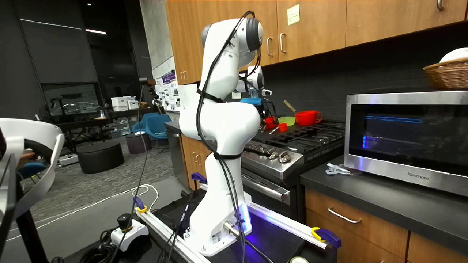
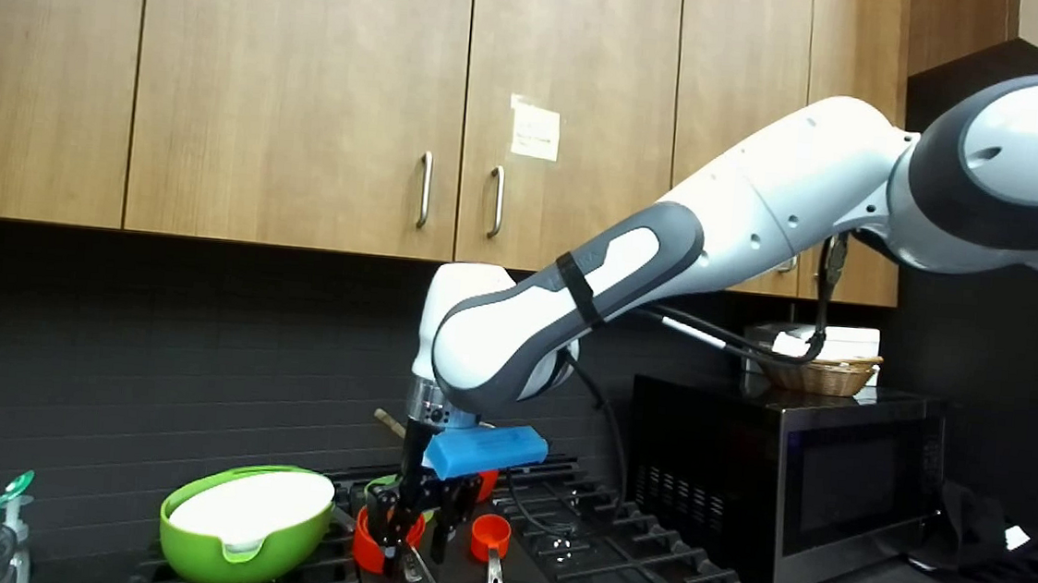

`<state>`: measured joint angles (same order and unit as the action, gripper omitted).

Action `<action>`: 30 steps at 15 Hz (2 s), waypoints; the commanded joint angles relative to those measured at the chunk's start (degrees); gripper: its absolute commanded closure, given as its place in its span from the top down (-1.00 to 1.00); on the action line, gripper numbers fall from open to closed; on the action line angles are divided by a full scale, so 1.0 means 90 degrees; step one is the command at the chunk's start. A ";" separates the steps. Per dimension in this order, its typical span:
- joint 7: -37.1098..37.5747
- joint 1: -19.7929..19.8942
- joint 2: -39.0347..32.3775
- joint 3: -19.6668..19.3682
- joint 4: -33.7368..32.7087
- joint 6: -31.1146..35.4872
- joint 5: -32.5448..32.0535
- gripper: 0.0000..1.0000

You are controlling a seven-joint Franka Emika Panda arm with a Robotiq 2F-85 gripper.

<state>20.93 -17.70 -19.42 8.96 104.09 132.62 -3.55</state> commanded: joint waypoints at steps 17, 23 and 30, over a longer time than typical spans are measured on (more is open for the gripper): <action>0.0139 -0.0220 -0.0384 -0.0141 -0.0471 -0.0073 -0.0242 -0.84; 0.0086 -0.0168 -0.0305 -0.0133 -0.0359 -0.0021 -0.0158 -0.44; 0.0221 -0.0183 0.0048 -0.0192 -0.0203 -0.0010 -0.0243 0.31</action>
<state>21.13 -18.88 -21.72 7.95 100.86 132.61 -4.34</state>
